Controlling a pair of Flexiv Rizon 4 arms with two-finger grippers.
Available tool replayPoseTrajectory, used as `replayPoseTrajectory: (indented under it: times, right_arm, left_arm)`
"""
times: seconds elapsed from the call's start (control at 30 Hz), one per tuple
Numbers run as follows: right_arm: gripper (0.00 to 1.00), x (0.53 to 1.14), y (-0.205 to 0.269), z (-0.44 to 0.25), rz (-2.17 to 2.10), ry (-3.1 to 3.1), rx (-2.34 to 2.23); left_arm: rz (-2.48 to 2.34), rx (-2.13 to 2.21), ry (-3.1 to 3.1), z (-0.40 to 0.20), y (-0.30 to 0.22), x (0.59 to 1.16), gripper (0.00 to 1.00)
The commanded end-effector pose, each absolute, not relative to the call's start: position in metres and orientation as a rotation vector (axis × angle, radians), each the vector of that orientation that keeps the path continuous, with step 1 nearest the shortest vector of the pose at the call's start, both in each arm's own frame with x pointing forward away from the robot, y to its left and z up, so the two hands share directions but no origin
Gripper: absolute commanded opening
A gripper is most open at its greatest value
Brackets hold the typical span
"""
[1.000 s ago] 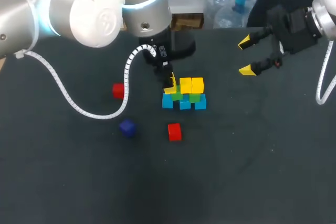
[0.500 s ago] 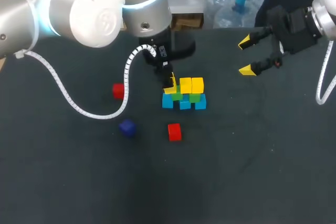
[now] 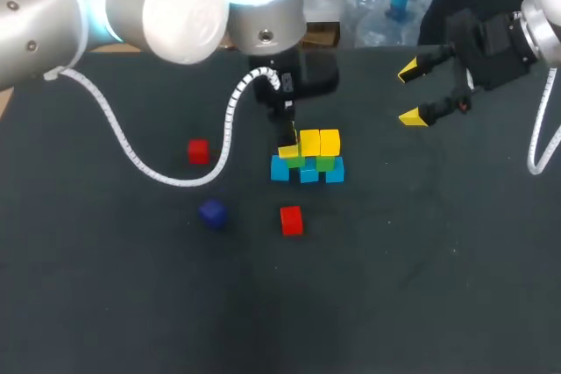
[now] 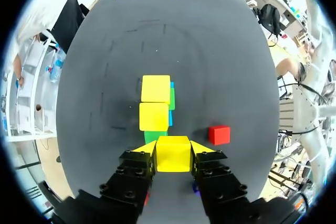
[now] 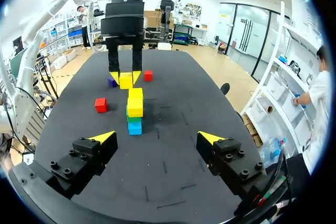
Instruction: Place the blue cubes, place green cubes on the blue cubes, place the yellow cubes on the green cubes, then place the red cubes on the yellow cubes, and place purple cube on the red cubes.
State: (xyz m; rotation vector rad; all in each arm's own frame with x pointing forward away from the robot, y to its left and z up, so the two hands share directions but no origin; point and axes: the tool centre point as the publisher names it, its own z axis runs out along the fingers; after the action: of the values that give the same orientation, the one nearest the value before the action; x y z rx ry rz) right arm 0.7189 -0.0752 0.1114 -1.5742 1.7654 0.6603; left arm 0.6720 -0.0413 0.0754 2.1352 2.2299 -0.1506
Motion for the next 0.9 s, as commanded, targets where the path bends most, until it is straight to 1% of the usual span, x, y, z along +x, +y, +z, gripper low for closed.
replayPoseTrajectory:
  times: [0.03, 0.9]
  right_arm:
    - [1.00, 0.719, -0.075, 0.111, 0.661, 1.764, -1.574]
    - [1.00, 0.719, -0.075, 0.111, 0.661, 1.764, -1.574]
  left_arm:
    - [-0.131, 2.136, 2.261, 0.079, -0.043, 0.674, 0.00]
    - [-0.128, 2.143, 2.295, 0.074, -0.053, 0.668, 0.00]
